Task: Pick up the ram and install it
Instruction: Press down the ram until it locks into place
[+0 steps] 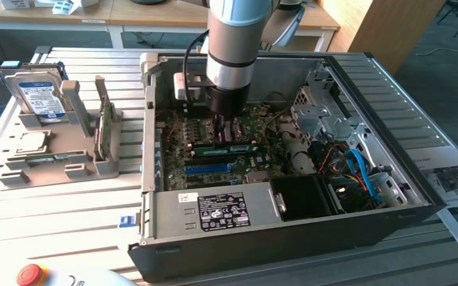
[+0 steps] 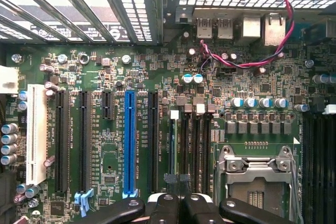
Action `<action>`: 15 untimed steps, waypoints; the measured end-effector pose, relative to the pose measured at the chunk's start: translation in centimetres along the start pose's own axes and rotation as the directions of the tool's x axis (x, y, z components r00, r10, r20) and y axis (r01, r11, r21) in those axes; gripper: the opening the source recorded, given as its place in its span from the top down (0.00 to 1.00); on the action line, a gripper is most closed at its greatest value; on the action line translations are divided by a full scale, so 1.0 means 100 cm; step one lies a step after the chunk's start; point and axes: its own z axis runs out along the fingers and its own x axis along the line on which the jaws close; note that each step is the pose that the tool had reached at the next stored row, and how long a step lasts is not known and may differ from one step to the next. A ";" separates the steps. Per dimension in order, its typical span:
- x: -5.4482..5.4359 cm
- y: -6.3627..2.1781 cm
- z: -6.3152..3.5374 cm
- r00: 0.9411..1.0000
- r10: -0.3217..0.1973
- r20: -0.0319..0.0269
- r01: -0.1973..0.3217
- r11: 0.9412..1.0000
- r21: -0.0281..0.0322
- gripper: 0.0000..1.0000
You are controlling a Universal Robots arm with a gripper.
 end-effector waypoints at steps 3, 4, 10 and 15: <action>0.000 0.0001 -0.0030 1.000 0.000 0.000 0.000 1.000 -0.003 0.89; 0.000 0.0001 -0.0041 1.000 0.000 0.000 0.000 1.000 -0.005 0.89; 0.000 0.0001 -0.0116 1.000 0.000 0.000 0.000 1.000 -0.012 0.89; 0.000 0.0002 -0.0187 1.000 0.000 0.000 0.000 1.000 -0.017 0.89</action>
